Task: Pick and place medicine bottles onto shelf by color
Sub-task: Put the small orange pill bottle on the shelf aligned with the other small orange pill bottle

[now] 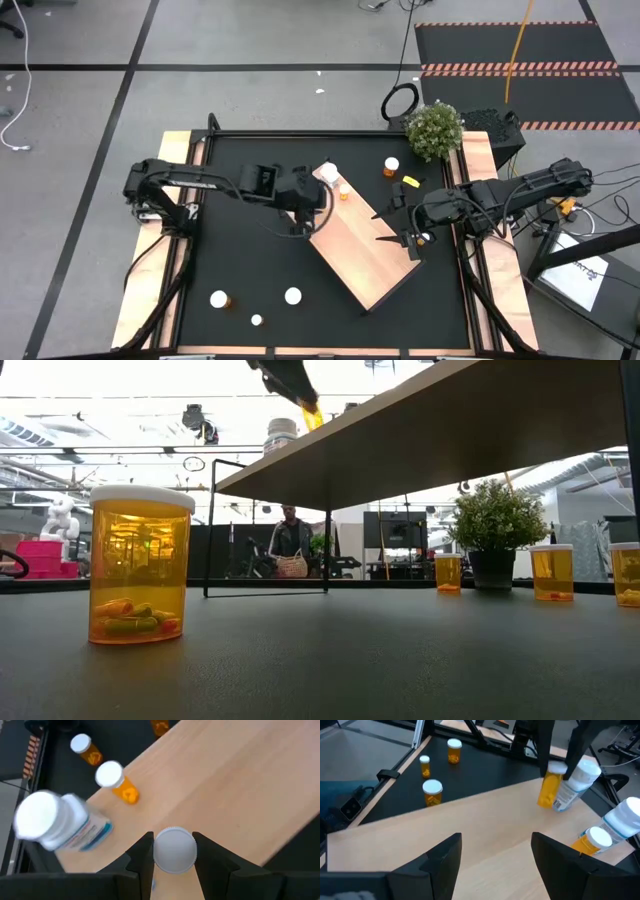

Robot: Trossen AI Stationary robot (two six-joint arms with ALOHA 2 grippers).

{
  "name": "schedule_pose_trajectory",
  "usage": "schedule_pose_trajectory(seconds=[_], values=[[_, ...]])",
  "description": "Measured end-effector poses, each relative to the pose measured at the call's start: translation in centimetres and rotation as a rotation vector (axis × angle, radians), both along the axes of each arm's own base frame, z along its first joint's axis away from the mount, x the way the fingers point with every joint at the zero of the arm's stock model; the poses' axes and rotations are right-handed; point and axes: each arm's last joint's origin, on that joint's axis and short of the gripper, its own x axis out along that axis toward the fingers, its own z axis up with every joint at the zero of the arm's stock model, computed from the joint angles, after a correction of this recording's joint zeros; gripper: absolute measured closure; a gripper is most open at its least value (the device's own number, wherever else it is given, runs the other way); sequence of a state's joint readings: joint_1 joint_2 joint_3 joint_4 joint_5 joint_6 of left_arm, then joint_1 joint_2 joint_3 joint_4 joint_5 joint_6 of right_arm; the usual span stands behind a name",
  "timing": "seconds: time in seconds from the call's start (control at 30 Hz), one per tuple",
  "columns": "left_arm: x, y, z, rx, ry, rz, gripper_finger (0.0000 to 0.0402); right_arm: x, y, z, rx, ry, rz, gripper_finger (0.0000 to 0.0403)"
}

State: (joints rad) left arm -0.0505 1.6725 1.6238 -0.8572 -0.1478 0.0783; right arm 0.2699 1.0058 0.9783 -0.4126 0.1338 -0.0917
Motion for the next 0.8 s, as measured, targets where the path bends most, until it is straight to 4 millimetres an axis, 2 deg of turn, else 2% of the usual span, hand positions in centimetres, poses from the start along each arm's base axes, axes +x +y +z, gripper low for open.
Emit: schedule_pose_trajectory(seconds=[0.1, 0.3, 0.6, 0.8], values=[[0.4, 0.0, -1.1, 0.004, 0.055, 0.0, 0.0281, 0.0, 0.0, 0.0, -0.001, 0.006, 0.0, 0.0167], [1.2, 0.0, -2.1, -0.013, 0.079, -0.007, 0.0281, -0.1, 0.0, -0.1, -0.003, 0.012, 0.0, 0.0167], [1.2, 0.4, -2.2, -0.075, 0.082, 0.009, 0.0279, -0.1, 0.0, -0.1, -0.002, 0.01, -0.001, 0.0167], [1.1, 0.4, -2.2, -0.068, 0.088, 0.009, 0.0253, -0.1, 0.0, -0.1, -0.002, 0.01, -0.001, 0.0167]])
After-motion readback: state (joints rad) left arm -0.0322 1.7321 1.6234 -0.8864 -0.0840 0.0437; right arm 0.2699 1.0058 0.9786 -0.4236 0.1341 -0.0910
